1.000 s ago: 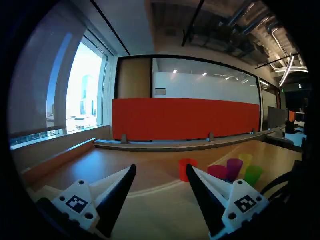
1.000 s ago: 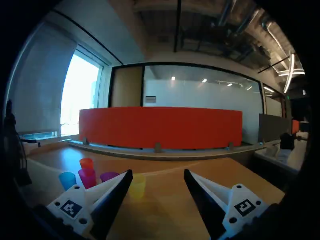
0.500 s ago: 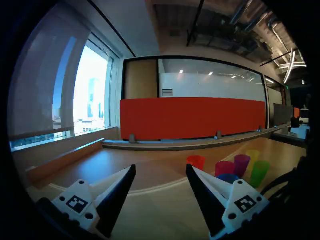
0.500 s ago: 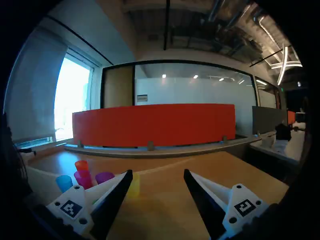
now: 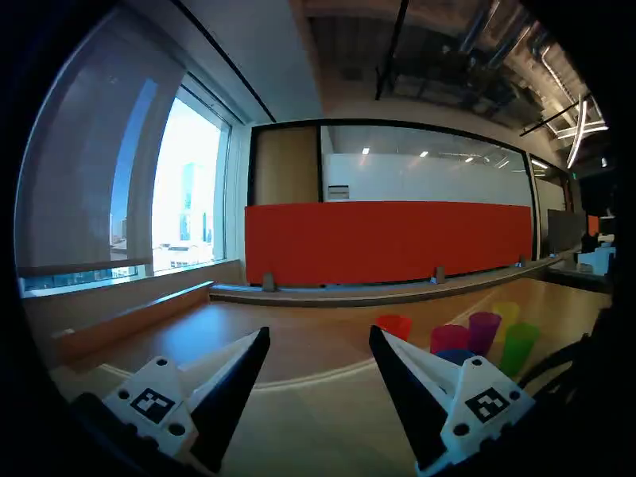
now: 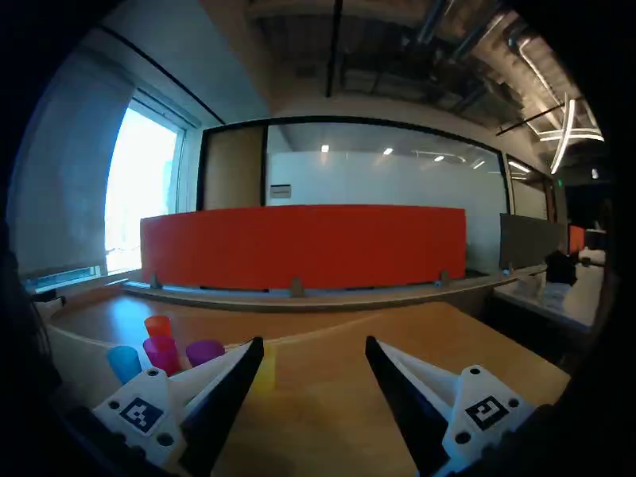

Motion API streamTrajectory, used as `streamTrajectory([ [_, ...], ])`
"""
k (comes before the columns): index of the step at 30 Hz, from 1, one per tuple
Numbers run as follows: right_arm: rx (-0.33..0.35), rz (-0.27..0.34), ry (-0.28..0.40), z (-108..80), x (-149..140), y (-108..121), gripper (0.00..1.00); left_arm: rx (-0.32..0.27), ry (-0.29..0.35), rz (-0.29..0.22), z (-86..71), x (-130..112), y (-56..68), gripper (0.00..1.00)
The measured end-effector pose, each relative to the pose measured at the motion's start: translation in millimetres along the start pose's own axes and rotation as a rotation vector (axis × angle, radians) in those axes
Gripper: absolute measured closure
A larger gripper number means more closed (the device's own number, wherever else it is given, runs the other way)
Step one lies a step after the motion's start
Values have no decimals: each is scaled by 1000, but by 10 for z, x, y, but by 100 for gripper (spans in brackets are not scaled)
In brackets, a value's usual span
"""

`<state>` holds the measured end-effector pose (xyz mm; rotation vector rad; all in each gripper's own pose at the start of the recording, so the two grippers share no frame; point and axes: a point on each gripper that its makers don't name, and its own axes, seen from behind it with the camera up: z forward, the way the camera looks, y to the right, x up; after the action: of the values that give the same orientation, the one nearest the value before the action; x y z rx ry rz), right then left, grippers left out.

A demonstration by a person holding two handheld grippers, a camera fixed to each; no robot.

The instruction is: Pour water

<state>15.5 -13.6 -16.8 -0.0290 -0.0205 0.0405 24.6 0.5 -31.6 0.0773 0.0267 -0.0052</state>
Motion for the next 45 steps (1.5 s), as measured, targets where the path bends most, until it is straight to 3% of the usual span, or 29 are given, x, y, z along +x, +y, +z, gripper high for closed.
streamTrajectory([
  [12, -21, 4, 7, -60, 37, 56, 1, 13, -10, -31, 161, -268, -128, 7],
  [18, -29, 7, 10, -71, 58, 86, 1, 21, -4, -9, 208, -288, -173, 7],
  [45, -19, 21, 15, -102, 85, 70, 1, -2, -24, -15, 251, -410, -127, 7],
])
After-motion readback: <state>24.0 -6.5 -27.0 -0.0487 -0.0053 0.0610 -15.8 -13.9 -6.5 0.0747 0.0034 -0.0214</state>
